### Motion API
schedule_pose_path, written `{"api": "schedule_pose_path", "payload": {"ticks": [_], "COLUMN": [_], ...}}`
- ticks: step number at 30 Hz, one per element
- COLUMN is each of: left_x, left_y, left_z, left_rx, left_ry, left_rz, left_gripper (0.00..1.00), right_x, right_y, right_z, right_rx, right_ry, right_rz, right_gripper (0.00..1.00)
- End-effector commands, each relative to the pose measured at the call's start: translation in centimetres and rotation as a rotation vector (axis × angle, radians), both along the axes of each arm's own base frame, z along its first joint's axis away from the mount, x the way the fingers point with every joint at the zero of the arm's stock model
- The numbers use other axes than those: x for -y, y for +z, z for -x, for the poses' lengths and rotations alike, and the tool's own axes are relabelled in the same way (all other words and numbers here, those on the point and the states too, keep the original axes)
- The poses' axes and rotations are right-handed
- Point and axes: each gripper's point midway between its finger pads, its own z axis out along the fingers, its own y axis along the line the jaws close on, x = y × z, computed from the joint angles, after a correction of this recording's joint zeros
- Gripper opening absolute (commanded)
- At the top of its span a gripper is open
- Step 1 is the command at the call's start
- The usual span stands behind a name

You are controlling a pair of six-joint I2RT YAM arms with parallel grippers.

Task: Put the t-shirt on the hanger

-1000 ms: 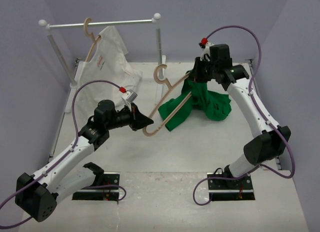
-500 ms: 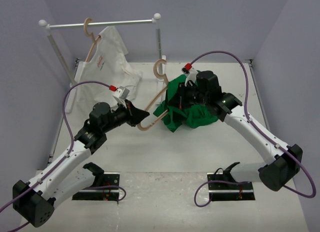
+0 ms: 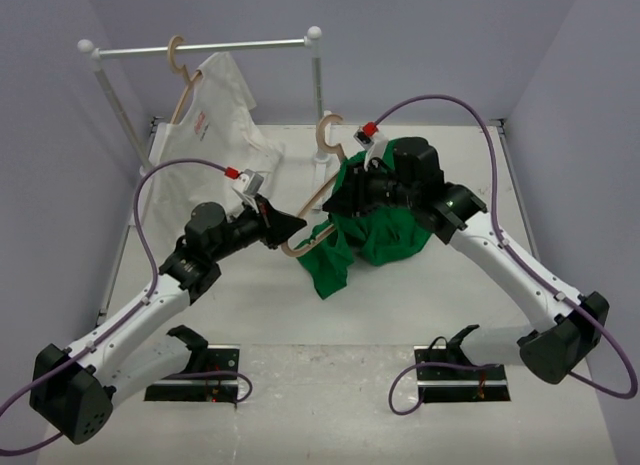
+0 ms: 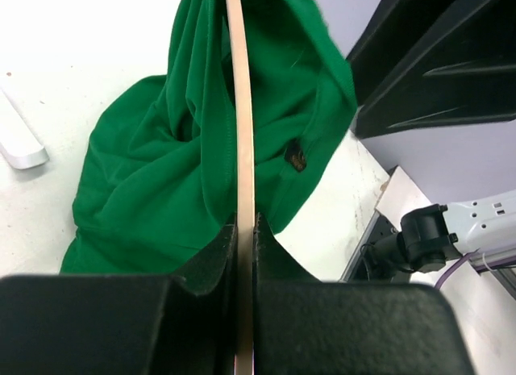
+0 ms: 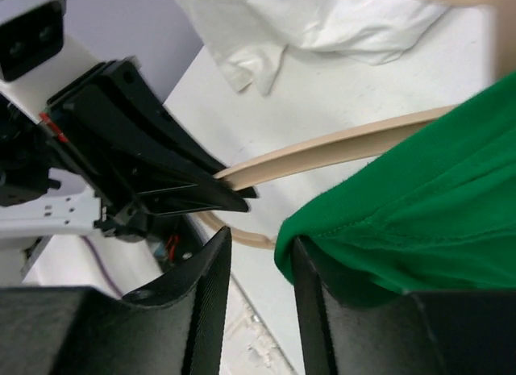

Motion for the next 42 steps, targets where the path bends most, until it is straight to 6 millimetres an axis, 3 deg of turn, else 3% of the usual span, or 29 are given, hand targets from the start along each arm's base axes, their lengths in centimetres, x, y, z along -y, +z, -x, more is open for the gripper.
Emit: {"api": "schedule_pose_path", "payload": {"ticks": [1,5,7,9,11,16,19,22,28,34,39,42], "left_x": [-0.8,-1.1,-1.0,-1.0,-1.0,-1.2,-1.3,-1.1,-0.8,-0.9,-1.0,-0.9], "left_y": [5.0,5.4,5.6,5.7,5.7,6.5,7.2,7.7,8.6,8.9,9.2,9.3], "left_z": [1.0,3.2,4.7,5.5,5.8,6.9,7.7,8.1,9.5,9.5,9.5,9.4], "left_rx": [0.214,0.295,0.330,0.348,0.363,0.401,0.437,0.449,0.481,0.487,0.501,0.506], "left_ry": [0.006,-0.056,-0.115,-0.146,-0.162,-0.201,-0.217,-0.241,-0.317,-0.305,-0.292,-0.293], "left_rz": [0.094,0.109,0.124,0.123,0.104,0.091,0.113,0.130,0.168,0.192,0.221,0.231], "left_gripper": [0.00,0.00,0.00,0.00,0.00,0.00,0.00,0.00,0.00,0.00,0.00,0.00], "right_x": [5.0,9.6,11.3,12.1,12.3,11.3,10.8,10.3,9.0,7.4,6.5,6.0], "right_y": [2.5,2.9,4.2,5.0,6.9,7.0,5.8,5.1,5.9,5.8,5.2,5.5], "right_z": [-2.7,-4.6,-4.7,-4.7,-4.2,-1.7,-0.3,1.3,3.3,5.7,6.5,7.1], "right_rx": [0.088,0.200,0.302,0.375,0.500,0.676,0.631,0.570,0.558,0.524,0.461,0.480], "right_ry": [-0.137,-0.259,-0.292,-0.259,-0.168,0.111,0.263,0.382,0.504,0.660,0.726,0.773], "right_rz": [-0.020,0.068,0.119,0.189,0.264,0.346,0.374,0.361,0.262,0.107,0.022,-0.054], "right_gripper": [0.44,0.65,0.84,0.89,0.88,0.82,0.81,0.74,0.70,0.67,0.52,0.31]}}
